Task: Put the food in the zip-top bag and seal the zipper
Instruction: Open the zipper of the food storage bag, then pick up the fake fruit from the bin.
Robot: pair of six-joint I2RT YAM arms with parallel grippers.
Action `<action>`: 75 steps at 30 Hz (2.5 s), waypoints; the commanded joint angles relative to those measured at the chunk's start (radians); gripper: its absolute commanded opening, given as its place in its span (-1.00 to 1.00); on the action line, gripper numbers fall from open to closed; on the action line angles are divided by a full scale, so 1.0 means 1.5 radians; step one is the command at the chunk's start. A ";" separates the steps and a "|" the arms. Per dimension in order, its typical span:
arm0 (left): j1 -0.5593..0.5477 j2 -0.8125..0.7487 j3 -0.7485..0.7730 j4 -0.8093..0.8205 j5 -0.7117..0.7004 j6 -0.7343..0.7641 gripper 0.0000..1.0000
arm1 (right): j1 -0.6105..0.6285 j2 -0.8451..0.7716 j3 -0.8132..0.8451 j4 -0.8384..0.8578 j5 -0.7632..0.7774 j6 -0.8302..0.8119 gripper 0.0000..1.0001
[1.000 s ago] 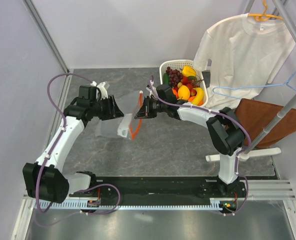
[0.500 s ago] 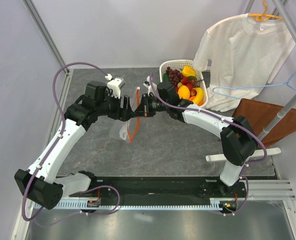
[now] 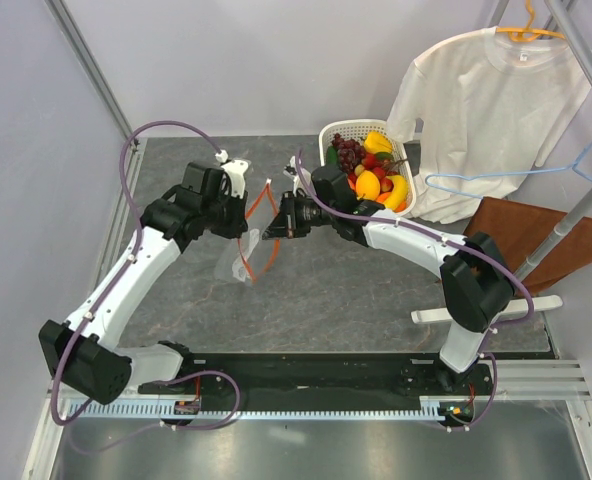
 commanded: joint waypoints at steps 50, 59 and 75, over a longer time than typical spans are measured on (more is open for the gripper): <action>0.257 0.083 0.023 0.064 0.221 -0.155 -0.96 | -0.251 0.044 0.173 -0.363 0.399 -0.458 0.59; 0.257 0.084 0.021 0.068 0.218 -0.155 -0.96 | -0.251 0.099 0.181 -0.364 0.375 -0.420 0.60; 0.257 0.095 0.022 0.072 0.220 -0.157 -0.96 | -0.239 0.183 0.179 -0.348 0.368 -0.353 0.78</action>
